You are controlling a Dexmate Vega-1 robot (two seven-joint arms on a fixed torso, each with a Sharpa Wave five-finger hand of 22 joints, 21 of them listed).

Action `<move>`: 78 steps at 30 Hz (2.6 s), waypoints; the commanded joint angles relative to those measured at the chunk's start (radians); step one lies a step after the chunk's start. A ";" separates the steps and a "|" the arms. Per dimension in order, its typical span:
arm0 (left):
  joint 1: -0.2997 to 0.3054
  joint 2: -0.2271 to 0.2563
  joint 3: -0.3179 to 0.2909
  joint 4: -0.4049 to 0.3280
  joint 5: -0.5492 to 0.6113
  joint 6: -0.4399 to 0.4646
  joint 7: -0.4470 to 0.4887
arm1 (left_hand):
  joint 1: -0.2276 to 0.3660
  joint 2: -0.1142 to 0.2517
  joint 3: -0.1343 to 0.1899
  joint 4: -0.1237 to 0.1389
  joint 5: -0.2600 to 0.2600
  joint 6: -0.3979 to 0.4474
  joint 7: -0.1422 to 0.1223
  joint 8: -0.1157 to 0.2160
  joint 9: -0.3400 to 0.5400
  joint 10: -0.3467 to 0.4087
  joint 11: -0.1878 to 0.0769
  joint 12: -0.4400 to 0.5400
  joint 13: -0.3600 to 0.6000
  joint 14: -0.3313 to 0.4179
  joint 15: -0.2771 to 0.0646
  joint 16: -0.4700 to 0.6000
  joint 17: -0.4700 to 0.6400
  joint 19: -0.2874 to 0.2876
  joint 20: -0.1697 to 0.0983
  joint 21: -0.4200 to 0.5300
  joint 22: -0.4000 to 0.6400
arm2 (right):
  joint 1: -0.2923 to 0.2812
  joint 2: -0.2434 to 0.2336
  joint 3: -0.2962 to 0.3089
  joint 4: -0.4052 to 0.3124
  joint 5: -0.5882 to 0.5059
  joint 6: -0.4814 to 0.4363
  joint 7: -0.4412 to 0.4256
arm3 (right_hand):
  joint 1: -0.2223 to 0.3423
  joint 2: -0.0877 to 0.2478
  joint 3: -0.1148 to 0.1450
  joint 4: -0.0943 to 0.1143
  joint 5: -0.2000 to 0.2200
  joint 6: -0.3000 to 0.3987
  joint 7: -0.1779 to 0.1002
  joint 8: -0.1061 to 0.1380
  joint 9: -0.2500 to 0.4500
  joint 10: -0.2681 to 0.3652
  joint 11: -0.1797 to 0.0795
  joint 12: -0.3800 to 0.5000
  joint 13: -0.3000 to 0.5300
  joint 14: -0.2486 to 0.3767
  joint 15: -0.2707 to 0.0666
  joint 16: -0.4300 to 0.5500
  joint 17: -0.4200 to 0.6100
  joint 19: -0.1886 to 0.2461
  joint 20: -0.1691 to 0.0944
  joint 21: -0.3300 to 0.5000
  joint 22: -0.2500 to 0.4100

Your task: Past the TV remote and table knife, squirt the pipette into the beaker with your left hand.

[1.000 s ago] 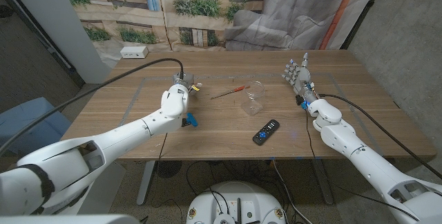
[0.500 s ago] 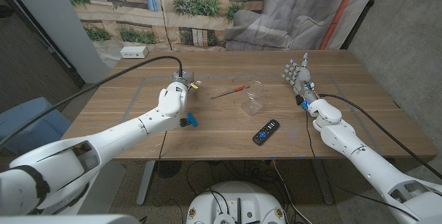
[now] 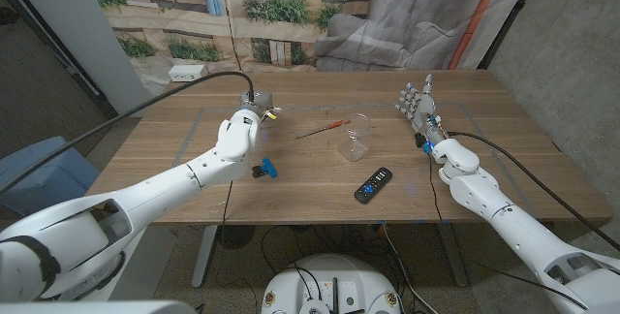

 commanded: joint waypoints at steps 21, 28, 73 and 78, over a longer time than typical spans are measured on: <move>0.133 0.080 -0.170 -0.247 -0.036 -0.020 -0.009 | 0.003 0.014 -0.013 -0.002 -0.002 -0.011 0.000 -0.012 0.005 -0.007 0.000 -0.009 0.005 0.011 -0.120 -0.003 0.003 -0.004 -0.005 -0.008 0.003 | 0.000 0.000 0.000 0.000 0.000 0.000 0.000 | 0.000 0.058 -0.007 0.000 0.006 0.003 -0.009 0.007 0.006 -0.002 -0.002 0.005 0.003 -0.010 -0.077 0.002 0.005 0.003 0.000 0.004 0.005; 0.166 0.084 -0.216 -0.294 -0.084 -0.027 0.016 | 0.003 0.016 -0.014 -0.001 -0.002 -0.008 0.002 -0.012 0.006 -0.006 0.000 -0.009 0.006 0.012 -0.120 -0.004 0.003 -0.004 -0.006 -0.007 0.003 | -0.001 0.000 0.000 -0.001 0.000 0.000 -0.001 | 0.000 0.058 -0.007 0.000 0.006 0.004 -0.008 0.007 0.006 -0.004 -0.003 0.005 0.003 -0.011 -0.078 0.002 0.005 0.003 0.000 0.004 0.005; 0.373 0.022 -0.487 -0.471 -0.640 -0.234 0.344 | 0.002 0.021 -0.025 -0.001 -0.002 -0.011 0.013 -0.017 0.007 -0.008 0.001 -0.010 0.006 0.026 -0.108 -0.004 0.003 0.007 -0.005 -0.004 0.003 | 0.000 0.000 0.000 0.000 0.000 0.000 0.000 | 0.000 0.058 -0.007 0.001 0.006 0.003 -0.008 0.007 0.006 0.000 -0.004 0.005 0.003 -0.011 -0.079 0.002 0.005 0.003 0.000 0.004 0.005; 0.379 0.020 -0.494 -0.481 -0.691 -0.247 0.359 | 0.002 0.021 -0.027 -0.002 -0.002 -0.013 0.012 -0.018 0.008 -0.011 0.001 -0.011 0.006 0.026 -0.107 -0.005 0.003 0.013 -0.008 -0.002 0.003 | 0.000 0.000 0.000 0.000 0.000 0.000 0.000 | 0.000 0.058 -0.007 0.001 0.006 0.003 -0.008 0.007 0.006 -0.002 -0.004 0.005 0.003 -0.009 -0.079 0.003 0.005 0.003 0.001 0.004 0.006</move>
